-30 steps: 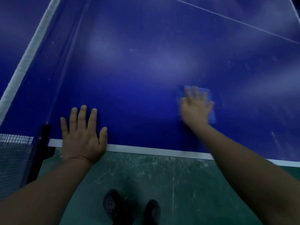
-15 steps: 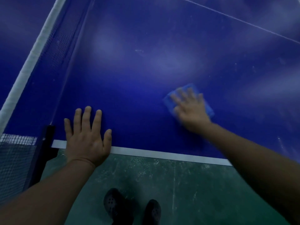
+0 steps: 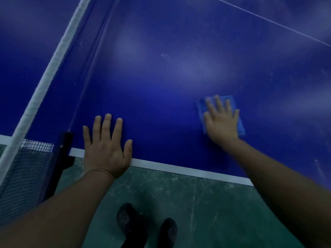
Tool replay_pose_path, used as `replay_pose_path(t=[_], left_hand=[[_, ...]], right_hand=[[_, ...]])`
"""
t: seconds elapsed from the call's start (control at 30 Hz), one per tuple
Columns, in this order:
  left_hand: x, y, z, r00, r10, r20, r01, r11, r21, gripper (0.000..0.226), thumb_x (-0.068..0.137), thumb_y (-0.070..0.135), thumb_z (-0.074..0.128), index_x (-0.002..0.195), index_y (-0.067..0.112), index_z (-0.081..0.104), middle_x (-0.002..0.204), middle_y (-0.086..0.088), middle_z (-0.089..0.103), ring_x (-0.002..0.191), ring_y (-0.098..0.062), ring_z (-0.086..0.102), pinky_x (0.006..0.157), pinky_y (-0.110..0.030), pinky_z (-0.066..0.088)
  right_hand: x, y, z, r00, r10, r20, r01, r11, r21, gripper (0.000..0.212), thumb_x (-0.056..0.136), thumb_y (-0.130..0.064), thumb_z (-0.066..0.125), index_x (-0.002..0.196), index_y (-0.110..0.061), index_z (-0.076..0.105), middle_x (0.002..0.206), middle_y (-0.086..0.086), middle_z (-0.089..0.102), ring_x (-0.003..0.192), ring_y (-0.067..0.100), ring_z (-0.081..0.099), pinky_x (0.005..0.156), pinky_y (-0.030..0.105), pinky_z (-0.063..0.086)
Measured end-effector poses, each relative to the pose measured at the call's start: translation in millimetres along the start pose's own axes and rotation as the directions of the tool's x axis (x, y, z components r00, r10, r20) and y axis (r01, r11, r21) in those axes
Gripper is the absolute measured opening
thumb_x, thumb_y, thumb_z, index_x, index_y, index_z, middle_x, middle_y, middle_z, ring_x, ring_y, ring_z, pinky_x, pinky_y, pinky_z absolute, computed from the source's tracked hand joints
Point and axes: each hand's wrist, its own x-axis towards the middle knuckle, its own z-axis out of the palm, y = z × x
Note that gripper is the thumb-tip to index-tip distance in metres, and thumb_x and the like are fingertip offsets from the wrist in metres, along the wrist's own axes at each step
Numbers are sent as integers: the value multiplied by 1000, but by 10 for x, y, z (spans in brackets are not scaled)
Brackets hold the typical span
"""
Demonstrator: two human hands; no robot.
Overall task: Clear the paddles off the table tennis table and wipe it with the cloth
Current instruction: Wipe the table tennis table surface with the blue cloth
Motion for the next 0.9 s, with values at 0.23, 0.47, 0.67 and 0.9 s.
replay_pose_path(t=[0.23,0.47,0.67,0.9], left_hand=[[1,8,1,1000,0,1,0,1000,18,74,94,55,24,154,13,36,160,-17,29,150,-38,18,120,-63,10],[-13,18,29,1000,5,-25,-5,1000,24,72,95,54,27,153,13,36,160,-17,31,150,-38,22,119,-63,12],[-18,21,14,999,-23,-28,23,1000,-7,68,96,50,30,152,13,40,160,-15,32,150,-36,24,118,-63,17],[-71,158,48,984,-164,-73,154,981,-121,62,101,49,26,153,16,39,164,-5,27,154,-25,15,121,-59,10]], right_hand=[[302,-1374,123,995,-80,-61,84,993,78,60,98,-51,17,157,-40,22,167,-2,16,154,36,7,115,69,0],[799,-675,-44,997,73,-10,-72,996,48,56,103,-50,22,158,-43,14,169,-7,8,155,31,0,118,67,1],[566,-1520,5,942,-330,-65,332,943,15,56,102,-46,31,156,-37,26,166,2,20,153,37,11,116,71,8],[1364,-1726,-88,499,-867,8,865,497,-64,57,98,-48,25,151,-34,41,161,2,34,150,37,23,114,73,14]])
